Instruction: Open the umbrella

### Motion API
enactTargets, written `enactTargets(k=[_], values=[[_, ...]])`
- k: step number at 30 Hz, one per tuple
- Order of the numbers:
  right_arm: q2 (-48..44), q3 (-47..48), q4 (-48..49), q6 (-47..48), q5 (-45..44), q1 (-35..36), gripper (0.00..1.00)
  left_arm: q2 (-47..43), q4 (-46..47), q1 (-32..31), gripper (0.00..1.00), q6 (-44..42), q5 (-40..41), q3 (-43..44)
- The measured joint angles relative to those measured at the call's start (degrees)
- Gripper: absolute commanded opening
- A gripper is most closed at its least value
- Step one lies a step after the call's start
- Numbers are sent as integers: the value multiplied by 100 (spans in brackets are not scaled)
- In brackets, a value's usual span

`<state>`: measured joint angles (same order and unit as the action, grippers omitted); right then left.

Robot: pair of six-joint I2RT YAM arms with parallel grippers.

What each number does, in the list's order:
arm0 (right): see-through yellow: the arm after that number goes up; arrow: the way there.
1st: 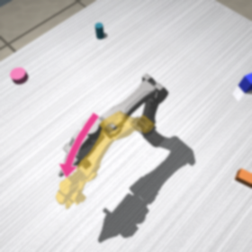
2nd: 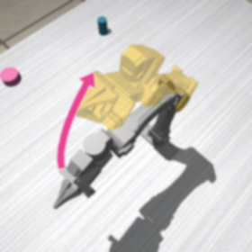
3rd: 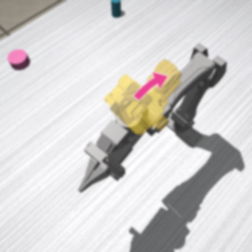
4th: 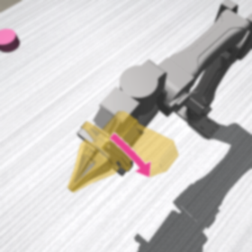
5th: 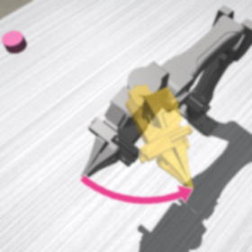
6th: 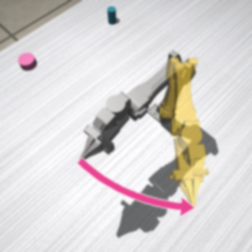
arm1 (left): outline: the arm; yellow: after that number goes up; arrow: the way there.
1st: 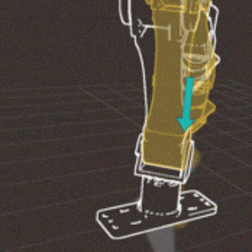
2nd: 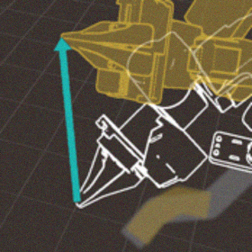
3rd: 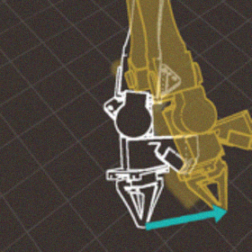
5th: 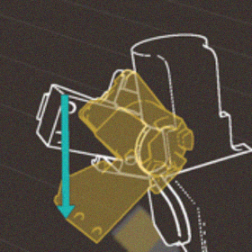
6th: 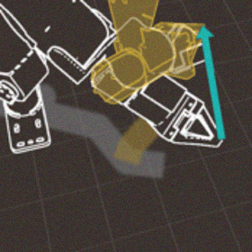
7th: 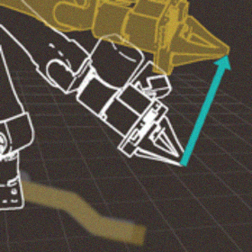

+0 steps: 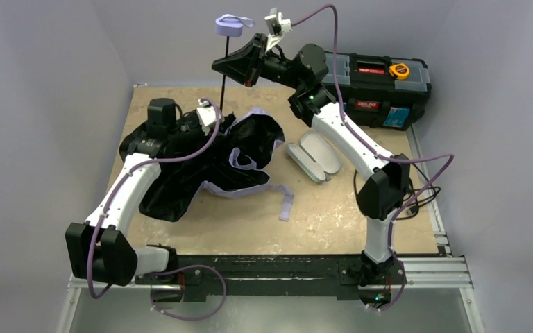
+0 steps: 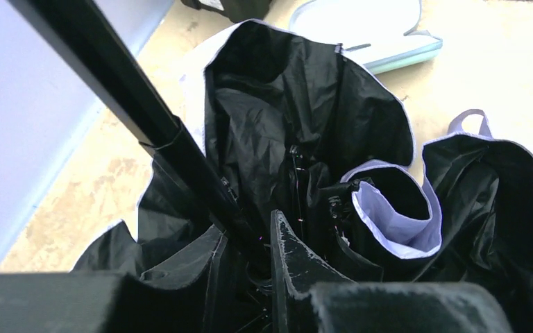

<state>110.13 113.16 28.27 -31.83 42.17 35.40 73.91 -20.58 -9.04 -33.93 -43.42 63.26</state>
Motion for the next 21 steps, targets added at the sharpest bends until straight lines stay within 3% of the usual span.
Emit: enactTargets(k=[4, 8, 11, 21], values=[[186, 413, -240, -24, 57, -28, 0, -11, 190, 2, 12, -131, 66, -46], [396, 811, -501, -76, 111, -118, 0, 26, 317, 72, 25, -184, 127, -68], [511, 1027, -612, -94, 15, -166, 0, 125, 369, 181, 26, -463, 101, -7], [514, 1023, -774, -107, -374, -304, 0, 695, 267, 389, 37, -793, 20, 525]])
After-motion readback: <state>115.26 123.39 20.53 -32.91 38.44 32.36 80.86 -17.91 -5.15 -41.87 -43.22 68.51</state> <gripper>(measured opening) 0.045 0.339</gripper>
